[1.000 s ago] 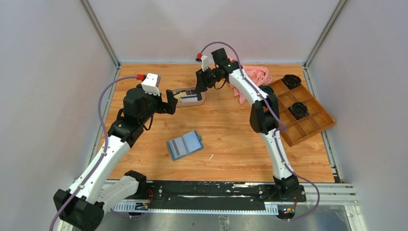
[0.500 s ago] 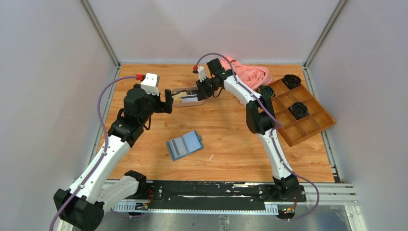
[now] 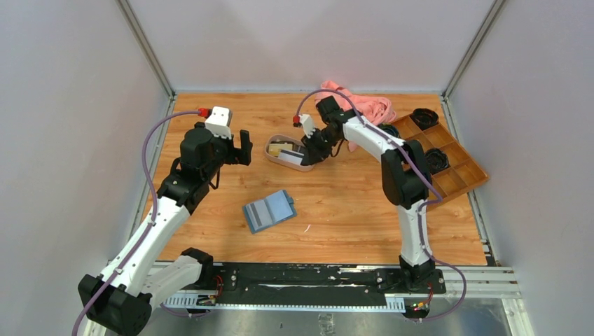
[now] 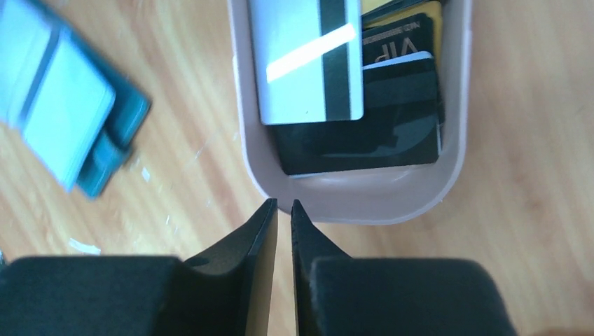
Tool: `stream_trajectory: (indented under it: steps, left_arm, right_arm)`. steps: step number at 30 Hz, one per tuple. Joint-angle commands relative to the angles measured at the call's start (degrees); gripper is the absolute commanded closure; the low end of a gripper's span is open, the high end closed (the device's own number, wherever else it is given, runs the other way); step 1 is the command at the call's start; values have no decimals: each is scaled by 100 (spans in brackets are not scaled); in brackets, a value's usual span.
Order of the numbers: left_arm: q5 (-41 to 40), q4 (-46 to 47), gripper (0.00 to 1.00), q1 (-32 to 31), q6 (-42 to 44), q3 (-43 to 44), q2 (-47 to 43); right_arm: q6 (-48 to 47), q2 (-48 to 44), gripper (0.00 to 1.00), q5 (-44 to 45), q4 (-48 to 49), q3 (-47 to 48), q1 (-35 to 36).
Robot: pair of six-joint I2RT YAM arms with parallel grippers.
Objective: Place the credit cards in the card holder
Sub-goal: Move the storage box to the center of the board.
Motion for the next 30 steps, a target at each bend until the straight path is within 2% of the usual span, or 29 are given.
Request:
stream_trajectory:
  steps: [1, 7, 10, 15, 18, 22, 30]
  left_arm:
    - [93, -26, 0, 36, 30, -62, -3]
    - [166, -34, 0, 35, 18, -62, 38]
    - [228, -20, 0, 36, 27, -62, 56]
    - [268, -22, 0, 34, 42, -62, 81]
    - [264, -27, 0, 36, 65, -69, 67]
    - [190, -39, 0, 34, 104, -87, 47]
    - [302, -35, 0, 36, 80, -75, 74]
  right_arm:
    - [-684, -604, 83, -27, -746, -1008, -115]
    - [-1047, -1072, 82, -242, -1127, -1856, -300]
    - [-1088, -1415, 78, -713, -1127, -2032, -554]
    - [-679, -1461, 61, -1435, -1000, -1572, -878]
    - [-118, -1073, 56, -1586, -867, -1051, -896]
    - [642, -756, 51, -1377, -359, -999, -887]
    - [1076, -842, 41, -863, 56, -1535, -776]
